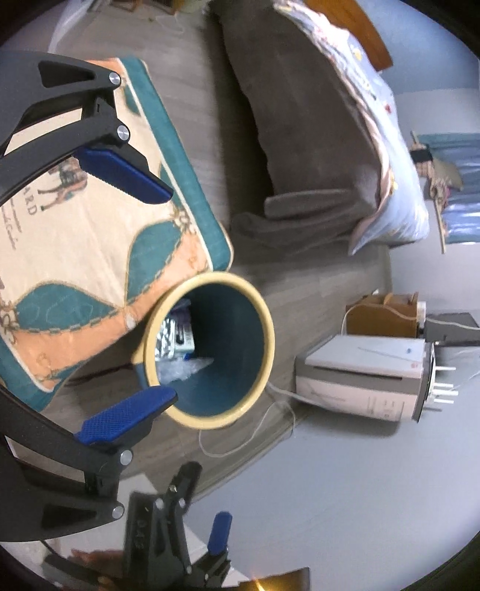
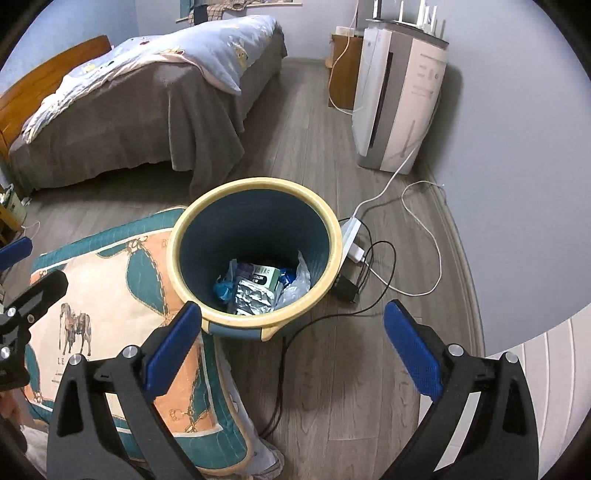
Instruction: Collect trash
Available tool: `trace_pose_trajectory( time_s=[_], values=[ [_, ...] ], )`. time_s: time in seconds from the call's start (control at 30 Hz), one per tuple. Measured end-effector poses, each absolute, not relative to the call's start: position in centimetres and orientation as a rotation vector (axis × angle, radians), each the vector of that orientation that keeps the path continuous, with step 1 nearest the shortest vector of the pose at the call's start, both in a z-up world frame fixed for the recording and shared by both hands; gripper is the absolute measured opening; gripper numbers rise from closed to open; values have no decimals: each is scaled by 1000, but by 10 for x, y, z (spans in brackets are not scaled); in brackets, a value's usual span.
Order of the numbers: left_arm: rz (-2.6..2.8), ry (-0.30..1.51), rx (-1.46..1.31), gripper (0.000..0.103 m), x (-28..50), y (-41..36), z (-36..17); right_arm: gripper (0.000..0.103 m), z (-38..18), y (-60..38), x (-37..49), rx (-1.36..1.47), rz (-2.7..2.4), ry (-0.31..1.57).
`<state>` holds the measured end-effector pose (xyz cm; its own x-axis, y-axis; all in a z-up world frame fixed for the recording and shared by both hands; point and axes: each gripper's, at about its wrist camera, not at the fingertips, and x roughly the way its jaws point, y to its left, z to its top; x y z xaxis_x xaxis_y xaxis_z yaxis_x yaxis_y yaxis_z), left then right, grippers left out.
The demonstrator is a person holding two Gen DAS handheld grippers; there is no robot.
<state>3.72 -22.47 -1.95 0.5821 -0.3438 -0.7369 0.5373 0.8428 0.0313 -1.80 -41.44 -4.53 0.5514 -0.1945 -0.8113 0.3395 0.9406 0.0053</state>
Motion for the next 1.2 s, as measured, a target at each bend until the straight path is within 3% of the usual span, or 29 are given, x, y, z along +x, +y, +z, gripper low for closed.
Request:
trace_pose_trajectory(
  time_s=[1.2],
  values=[
    [-526,781,321,98,32,-222,-27,97,-42,-406,-19,140,-344,915]
  ],
)
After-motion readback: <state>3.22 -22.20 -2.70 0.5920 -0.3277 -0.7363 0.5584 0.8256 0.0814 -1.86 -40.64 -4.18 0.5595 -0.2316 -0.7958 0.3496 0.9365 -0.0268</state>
